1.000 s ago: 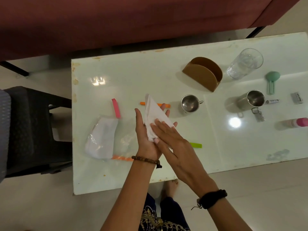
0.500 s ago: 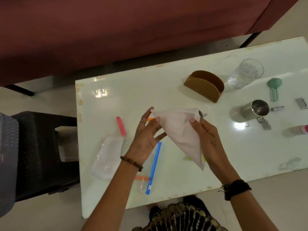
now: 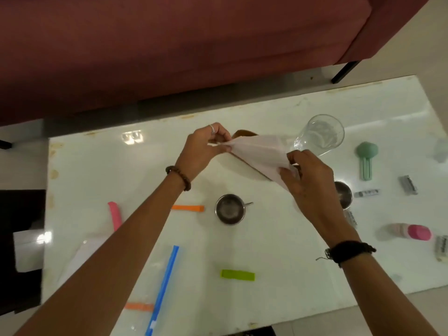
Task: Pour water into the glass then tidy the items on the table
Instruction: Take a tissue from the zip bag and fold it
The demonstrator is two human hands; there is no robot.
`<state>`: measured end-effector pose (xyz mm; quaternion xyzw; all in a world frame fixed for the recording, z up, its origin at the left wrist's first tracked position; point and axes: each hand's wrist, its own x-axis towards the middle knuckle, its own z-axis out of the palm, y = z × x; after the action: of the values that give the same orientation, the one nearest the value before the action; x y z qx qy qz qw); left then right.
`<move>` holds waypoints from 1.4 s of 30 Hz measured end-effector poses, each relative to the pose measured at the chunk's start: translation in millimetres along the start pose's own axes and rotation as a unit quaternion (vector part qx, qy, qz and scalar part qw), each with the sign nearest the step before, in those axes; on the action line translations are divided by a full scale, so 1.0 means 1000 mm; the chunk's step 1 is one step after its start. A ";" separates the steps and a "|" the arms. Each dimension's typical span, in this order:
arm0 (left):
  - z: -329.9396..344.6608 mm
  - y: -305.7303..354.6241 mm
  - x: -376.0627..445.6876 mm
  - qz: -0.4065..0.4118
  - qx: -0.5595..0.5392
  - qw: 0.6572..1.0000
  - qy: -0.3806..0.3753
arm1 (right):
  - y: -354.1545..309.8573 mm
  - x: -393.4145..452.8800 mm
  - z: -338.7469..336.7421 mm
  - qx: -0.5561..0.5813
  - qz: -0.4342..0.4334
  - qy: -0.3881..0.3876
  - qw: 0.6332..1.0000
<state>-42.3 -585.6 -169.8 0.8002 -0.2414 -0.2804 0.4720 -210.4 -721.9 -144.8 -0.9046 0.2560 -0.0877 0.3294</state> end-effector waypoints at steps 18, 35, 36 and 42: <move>0.069 -0.028 0.057 -0.094 0.088 0.974 0.187 | 0.057 0.038 0.043 0.023 0.054 -0.025 0.998; 0.141 0.013 0.005 -0.296 -0.177 0.927 0.148 | 0.062 0.040 0.039 0.375 0.190 -0.108 0.901; 0.140 0.012 0.005 -0.291 -0.170 0.931 0.137 | 0.062 0.037 0.038 0.379 0.192 -0.109 0.899; 0.136 0.014 0.000 -0.277 -0.130 0.943 0.128 | 0.059 0.027 0.034 0.400 0.216 -0.115 0.883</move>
<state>-136.0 -675.6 -211.2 0.7962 0.0907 -0.3240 0.5028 -199.7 -755.9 -209.6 -0.6220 0.3484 -0.0047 0.7012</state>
